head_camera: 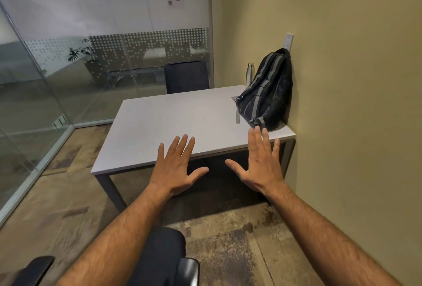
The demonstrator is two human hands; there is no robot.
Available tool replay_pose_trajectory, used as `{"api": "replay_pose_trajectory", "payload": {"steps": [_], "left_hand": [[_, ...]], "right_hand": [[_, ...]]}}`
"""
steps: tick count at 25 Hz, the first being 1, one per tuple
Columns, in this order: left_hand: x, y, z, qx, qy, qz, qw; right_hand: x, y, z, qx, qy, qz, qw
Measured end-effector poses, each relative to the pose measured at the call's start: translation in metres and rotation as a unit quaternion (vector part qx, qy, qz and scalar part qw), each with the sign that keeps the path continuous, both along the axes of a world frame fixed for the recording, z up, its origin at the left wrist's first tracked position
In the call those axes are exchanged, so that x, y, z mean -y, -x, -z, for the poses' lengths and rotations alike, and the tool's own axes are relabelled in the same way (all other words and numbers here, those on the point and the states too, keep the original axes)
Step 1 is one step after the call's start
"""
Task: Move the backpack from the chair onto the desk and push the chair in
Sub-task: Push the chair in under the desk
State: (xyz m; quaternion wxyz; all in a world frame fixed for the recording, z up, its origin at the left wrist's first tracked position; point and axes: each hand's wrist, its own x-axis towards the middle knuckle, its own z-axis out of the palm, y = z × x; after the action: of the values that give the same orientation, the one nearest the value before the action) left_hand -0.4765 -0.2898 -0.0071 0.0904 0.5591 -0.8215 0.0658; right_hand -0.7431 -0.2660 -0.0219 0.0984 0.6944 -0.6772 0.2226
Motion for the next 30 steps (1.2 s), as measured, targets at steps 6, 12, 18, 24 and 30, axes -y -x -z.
{"api": "replay_pose_trajectory", "payload": {"steps": [6,12,18,24,30], "left_hand": [[-0.065,-0.093,0.001,0.021,-0.011,-0.045,0.999],[-0.110,-0.185,0.001,-0.004,-0.014,-0.062,0.998],[-0.158,-0.278,0.017,-0.014,-0.056,-0.037,0.998],[-0.226,-0.367,0.030,-0.024,-0.111,0.003,0.994],[-0.293,-0.421,0.028,-0.037,-0.198,0.015,0.979]], "right_hand": [[-0.051,-0.084,0.001,0.005,-0.016,-0.035,0.999],[-0.098,-0.179,0.005,0.011,-0.031,-0.062,0.998],[-0.166,-0.287,0.020,0.040,-0.044,-0.057,0.997],[-0.256,-0.385,0.014,0.033,-0.118,-0.089,0.988],[-0.340,-0.440,0.003,0.018,-0.241,-0.131,0.961]]}}
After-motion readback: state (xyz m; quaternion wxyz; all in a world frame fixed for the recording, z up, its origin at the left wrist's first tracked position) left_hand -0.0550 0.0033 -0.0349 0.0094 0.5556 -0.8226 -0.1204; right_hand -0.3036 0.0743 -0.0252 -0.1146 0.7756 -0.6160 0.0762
